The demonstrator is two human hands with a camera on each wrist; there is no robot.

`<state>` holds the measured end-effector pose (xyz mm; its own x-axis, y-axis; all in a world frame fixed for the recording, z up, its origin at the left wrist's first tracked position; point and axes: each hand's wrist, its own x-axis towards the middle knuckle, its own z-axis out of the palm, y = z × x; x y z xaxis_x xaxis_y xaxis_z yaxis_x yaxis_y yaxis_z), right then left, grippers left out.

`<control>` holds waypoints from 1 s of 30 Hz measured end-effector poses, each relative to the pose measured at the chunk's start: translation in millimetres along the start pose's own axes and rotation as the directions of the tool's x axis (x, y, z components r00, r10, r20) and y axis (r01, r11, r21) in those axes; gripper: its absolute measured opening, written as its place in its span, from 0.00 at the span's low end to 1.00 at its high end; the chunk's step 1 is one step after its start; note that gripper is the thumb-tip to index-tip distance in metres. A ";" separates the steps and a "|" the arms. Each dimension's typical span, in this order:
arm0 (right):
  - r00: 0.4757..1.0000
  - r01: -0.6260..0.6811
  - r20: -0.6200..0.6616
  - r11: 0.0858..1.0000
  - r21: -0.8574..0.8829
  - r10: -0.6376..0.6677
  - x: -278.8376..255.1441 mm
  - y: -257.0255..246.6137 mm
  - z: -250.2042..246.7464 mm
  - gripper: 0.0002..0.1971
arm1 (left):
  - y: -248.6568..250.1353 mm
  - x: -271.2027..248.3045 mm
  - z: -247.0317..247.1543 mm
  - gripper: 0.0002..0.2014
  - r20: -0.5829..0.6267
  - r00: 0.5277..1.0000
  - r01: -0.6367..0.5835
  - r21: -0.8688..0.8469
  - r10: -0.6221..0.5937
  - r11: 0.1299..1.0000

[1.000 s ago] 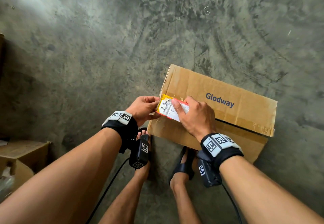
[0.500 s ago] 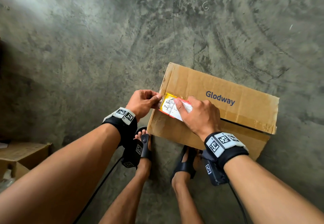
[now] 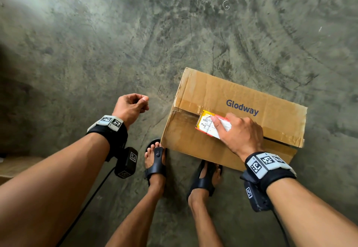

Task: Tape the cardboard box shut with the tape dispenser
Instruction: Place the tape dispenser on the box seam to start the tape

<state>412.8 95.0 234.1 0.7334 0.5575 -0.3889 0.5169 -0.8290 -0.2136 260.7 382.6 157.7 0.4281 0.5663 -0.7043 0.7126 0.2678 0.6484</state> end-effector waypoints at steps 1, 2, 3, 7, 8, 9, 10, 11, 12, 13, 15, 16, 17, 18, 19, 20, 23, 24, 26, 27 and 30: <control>1.000 0.000 -0.005 1.000 -0.005 0.000 -0.7 0.6 2.3 0.27 | -1.1 0.9 0.2 0.06 0.003 1.000 -0.003 -0.001 0.003 1.000; 1.000 0.003 -0.011 1.000 -0.012 -0.003 -0.8 1.7 2.7 0.28 | -1.3 1.8 1.4 0.06 0.008 1.000 -0.008 -0.003 0.008 1.000; 1.000 0.009 -0.012 1.000 -0.019 -0.010 -1.0 2.1 3.9 0.28 | -3.2 1.8 2.0 0.06 0.010 1.000 -0.010 -0.005 0.010 1.000; 1.000 0.011 -0.009 0.999 -0.045 -0.011 3.5 2.7 1.5 0.27 | -4.5 1.4 6.9 0.06 0.006 1.000 -0.022 -0.020 0.022 1.000; 1.000 0.012 -0.007 0.999 -0.048 -0.013 4.6 3.0 1.3 0.27 | -3.5 1.3 7.8 0.06 0.007 1.000 -0.025 -0.022 0.025 0.999; 1.000 0.012 -0.004 0.999 -0.052 -0.013 5.4 3.4 1.2 0.26 | -2.7 1.3 8.8 0.06 0.009 1.000 -0.028 -0.024 0.029 0.999; 1.000 0.010 -0.002 0.998 -0.056 -0.010 6.4 3.7 1.5 0.26 | -2.2 2.3 9.8 0.06 0.012 0.999 -0.032 -0.026 0.032 0.999; 1.000 0.008 -0.004 0.998 -0.060 -0.008 7.5 4.0 2.8 0.26 | -2.5 3.5 10.2 0.06 0.013 0.999 -0.035 -0.024 0.035 0.999; 1.000 0.001 -0.006 0.998 -0.065 -0.001 8.7 4.5 3.9 0.27 | -2.3 4.8 11.2 0.07 0.013 0.999 -0.037 -0.021 0.037 0.999; 1.000 -0.006 -0.003 0.997 -0.072 0.006 10.5 5.1 5.5 0.27 | -2.9 7.0 12.4 0.07 0.014 0.999 -0.036 -0.017 0.036 0.999; 1.000 -0.012 0.018 0.995 -0.096 0.014 14.4 6.4 9.8 0.27 | -6.3 10.8 15.4 0.08 0.013 0.999 -0.033 -0.010 0.033 0.999; 0.999 -0.013 0.032 0.994 -0.107 0.017 16.1 7.4 13.5 0.27 | -9.6 12.7 18.0 0.08 0.013 0.999 -0.030 -0.005 0.030 1.000; 0.999 -0.015 0.043 0.993 -0.119 0.020 17.6 8.1 16.4 0.27 | -12.6 14.4 20.0 0.09 0.010 1.000 -0.026 0.001 0.026 1.000; 0.998 -0.017 0.053 0.992 -0.129 0.024 18.3 8.8 21.2 0.27 | -16.3 16.8 22.5 0.09 0.009 1.000 -0.024 0.006 0.023 1.000; 0.998 -0.020 0.061 0.991 -0.135 0.029 18.8 8.5 24.5 0.27 | -18.8 18.7 23.9 0.10 0.007 1.000 -0.023 0.013 0.023 1.000; 0.997 -0.022 0.069 0.990 -0.138 0.031 18.7 7.5 27.4 0.27 | -21.6 20.7 24.7 0.10 0.004 1.000 -0.021 0.019 0.021 1.000; 0.997 -0.029 0.066 0.991 -0.130 0.038 18.2 4.0 35.2 0.27 | -30.8 26.8 24.2 0.09 0.004 1.000 -0.015 0.038 0.015 0.999; 0.997 -0.032 0.064 0.991 -0.129 0.040 18.5 3.5 35.5 0.27 | -32.2 27.7 24.4 0.09 0.010 1.000 -0.011 0.038 0.011 0.999; 0.997 -0.036 0.064 0.991 -0.131 0.045 20.4 3.1 37.7 0.27 | -35.2 31.8 24.9 0.09 0.022 1.000 -0.001 0.032 0.000 0.999; 0.997 -0.035 0.064 0.991 -0.133 0.044 21.3 3.2 38.2 0.27 | -36.2 33.3 25.5 0.10 0.024 1.000 0.003 0.028 -0.004 1.000; 0.995 -0.038 0.084 0.990 -0.137 0.050 24.1 2.1 39.1 0.27 | -39.4 36.7 29.5 0.11 0.029 0.999 0.017 0.020 -0.018 1.000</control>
<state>414.3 105.0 189.2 0.7186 0.5097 -0.4731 0.5443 -0.8356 -0.0736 264.7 369.8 97.8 0.4313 0.5384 -0.7239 0.7311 0.2616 0.6301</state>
